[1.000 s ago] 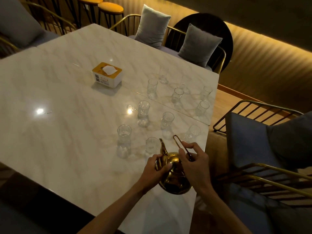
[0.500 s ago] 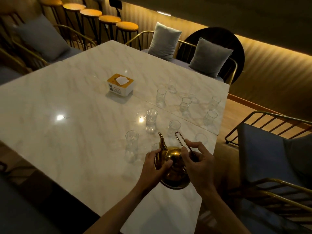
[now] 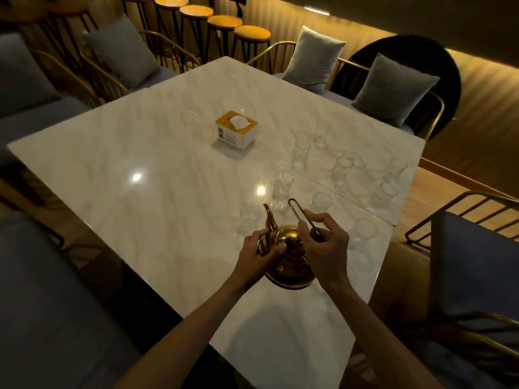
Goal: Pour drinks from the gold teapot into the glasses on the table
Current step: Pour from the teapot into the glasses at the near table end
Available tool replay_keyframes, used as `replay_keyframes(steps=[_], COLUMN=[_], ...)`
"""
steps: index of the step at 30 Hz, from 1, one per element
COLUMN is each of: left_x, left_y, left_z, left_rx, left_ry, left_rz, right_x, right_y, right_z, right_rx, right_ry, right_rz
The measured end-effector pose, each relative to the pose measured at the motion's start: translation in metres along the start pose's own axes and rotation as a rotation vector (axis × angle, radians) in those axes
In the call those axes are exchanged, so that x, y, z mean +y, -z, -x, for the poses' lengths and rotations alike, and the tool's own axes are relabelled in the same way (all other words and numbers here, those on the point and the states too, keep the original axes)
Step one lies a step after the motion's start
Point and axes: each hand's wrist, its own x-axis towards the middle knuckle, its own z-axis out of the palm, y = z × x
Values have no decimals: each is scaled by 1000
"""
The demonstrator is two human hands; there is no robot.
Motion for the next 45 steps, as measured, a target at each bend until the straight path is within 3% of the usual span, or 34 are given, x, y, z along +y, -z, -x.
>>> replay_keyframes(steps=[18, 29, 45], left_x=[-44, -57, -60], left_y=[93, 108, 97], left_z=[-71, -86, -95], left_rx=[-480, -564, -601], left_ry=[180, 308, 498], left_rz=[49, 82, 177], right_x=[7, 15, 10], right_y=[-108, -130, -129], right_z=[5, -7, -34], right_rx=[268, 237, 108], right_ry=[-243, -377, -417], right_rz=[180, 216, 358])
